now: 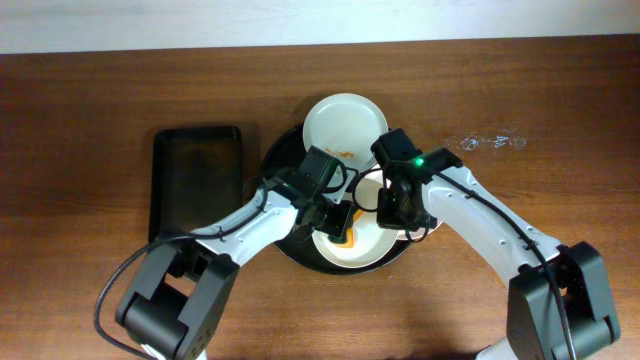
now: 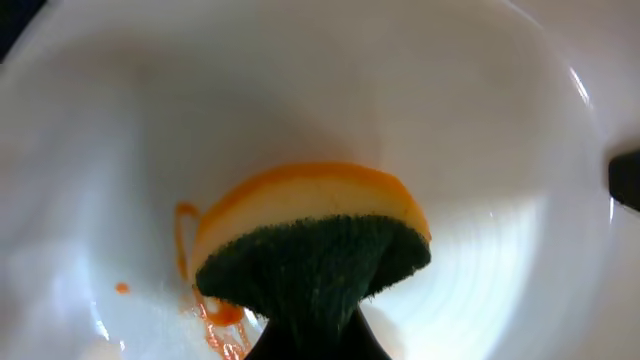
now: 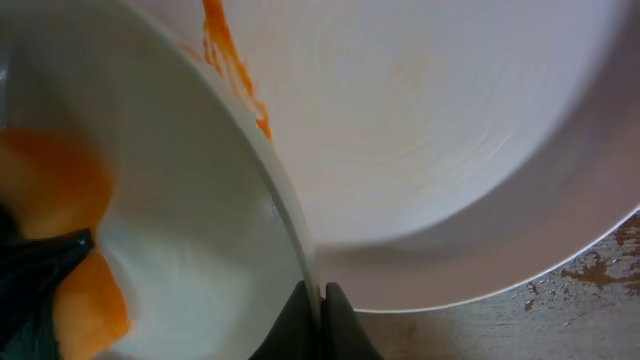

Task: Clean dirty plates on tray and stack at the side
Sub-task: 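Scrub the held plate surface with the sponge in the left gripper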

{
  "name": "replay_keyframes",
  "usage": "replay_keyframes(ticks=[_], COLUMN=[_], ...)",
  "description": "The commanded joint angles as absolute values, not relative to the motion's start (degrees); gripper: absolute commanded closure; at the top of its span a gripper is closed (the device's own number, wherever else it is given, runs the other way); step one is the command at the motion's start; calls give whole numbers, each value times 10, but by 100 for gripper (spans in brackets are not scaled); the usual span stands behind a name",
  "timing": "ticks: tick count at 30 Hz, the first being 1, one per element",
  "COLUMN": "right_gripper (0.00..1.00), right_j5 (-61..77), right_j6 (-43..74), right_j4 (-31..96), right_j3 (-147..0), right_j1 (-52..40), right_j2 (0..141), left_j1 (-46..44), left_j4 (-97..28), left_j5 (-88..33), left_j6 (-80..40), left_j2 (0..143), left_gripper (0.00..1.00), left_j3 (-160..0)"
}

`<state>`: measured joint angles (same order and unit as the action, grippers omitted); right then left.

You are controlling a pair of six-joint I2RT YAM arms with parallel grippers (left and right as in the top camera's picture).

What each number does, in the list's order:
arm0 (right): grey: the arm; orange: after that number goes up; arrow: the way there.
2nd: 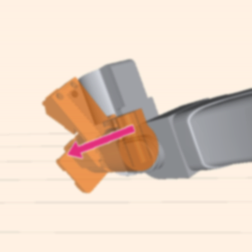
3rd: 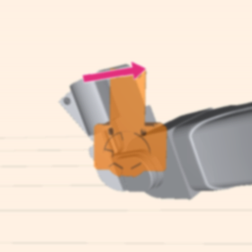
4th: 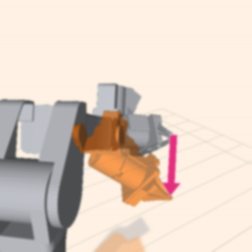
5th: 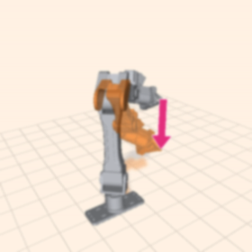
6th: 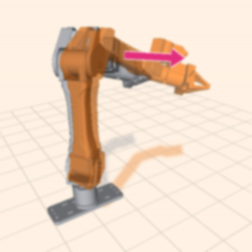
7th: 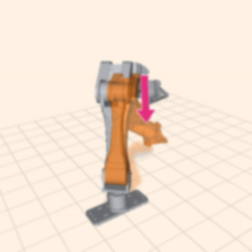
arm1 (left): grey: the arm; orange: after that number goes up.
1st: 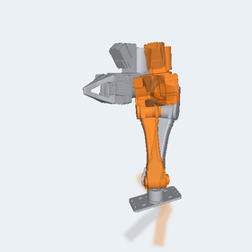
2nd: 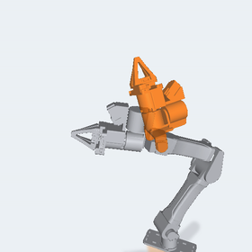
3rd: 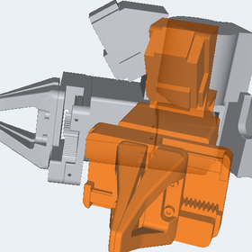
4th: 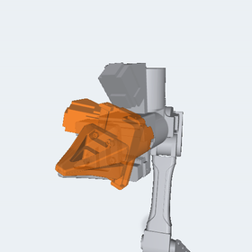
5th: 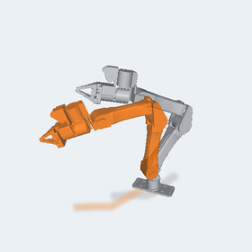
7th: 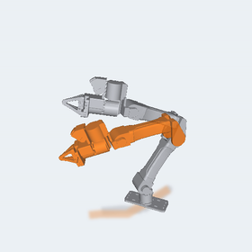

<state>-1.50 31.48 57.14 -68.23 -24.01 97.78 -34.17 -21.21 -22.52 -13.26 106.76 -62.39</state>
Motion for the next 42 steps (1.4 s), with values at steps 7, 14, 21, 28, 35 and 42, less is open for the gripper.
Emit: replay_keyframes(ticks=[7,14,21,28,35,42], right_gripper=[96,96,96,96,96,96], right_j5=[0,-1,-1,-1,-1,-1], right_j6=[320,316,303,303,303,303], right_j4=[576,578,578,578,578,578], right_j3=[-680,-680,-680,-680,-680,-680], right_j1=[-244,-244,-244,-244,-244,-244], right_j2=[979,979,979,979,979,979], left_j1=[-345,-345,-345,-345,-343,-349], left_j4=[-133,-72,-40,27,8,-128], left_j5=[-165,-136,-75,-46,51,-124], left_j6=[-174,-173,-171,-162,-154,-180], left_j2=[1062,1062,1061,1053,944,976], left_gripper=[100,100,100,100,100,100], left_j3=[-567,-567,-567,-567,-568,-562])
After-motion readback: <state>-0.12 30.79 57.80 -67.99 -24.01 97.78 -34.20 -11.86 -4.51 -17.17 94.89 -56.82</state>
